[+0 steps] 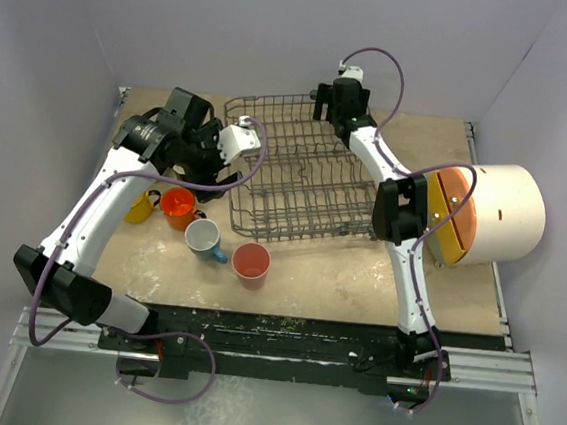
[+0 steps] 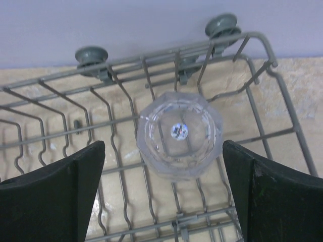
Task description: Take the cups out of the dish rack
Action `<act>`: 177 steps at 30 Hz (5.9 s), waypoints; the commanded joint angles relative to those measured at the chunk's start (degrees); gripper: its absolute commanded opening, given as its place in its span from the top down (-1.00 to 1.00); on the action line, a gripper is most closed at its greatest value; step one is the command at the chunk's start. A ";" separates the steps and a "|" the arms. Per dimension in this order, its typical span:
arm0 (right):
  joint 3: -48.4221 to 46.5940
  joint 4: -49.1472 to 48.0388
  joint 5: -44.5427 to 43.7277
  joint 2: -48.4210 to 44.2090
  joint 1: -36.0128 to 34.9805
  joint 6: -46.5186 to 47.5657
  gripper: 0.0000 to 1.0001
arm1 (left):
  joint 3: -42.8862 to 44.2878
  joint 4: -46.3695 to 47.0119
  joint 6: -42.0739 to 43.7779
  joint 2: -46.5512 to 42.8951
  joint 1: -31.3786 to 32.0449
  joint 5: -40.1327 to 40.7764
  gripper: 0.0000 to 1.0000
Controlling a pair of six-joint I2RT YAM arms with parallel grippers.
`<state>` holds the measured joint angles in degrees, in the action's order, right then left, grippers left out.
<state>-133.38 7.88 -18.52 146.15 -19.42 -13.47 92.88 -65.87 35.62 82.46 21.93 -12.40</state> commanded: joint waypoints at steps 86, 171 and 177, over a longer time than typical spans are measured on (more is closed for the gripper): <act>88.03 -80.54 41.05 -64.10 -25.15 -87.20 0.65 | -12.50 19.08 14.49 -28.21 -0.05 -29.03 -0.59; 72.52 24.94 -0.71 -97.59 3.25 -19.18 -1.00 | 0.24 23.68 -1.10 -0.19 20.66 4.29 -0.99; 82.24 15.90 -5.86 -105.33 3.17 -13.37 -1.00 | -20.31 42.64 -11.51 -18.77 -7.24 -5.52 -0.99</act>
<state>-56.82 31.03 -19.27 44.82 -16.43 -32.36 84.03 -36.29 33.30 72.77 27.09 -10.17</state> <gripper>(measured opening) 0.998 0.992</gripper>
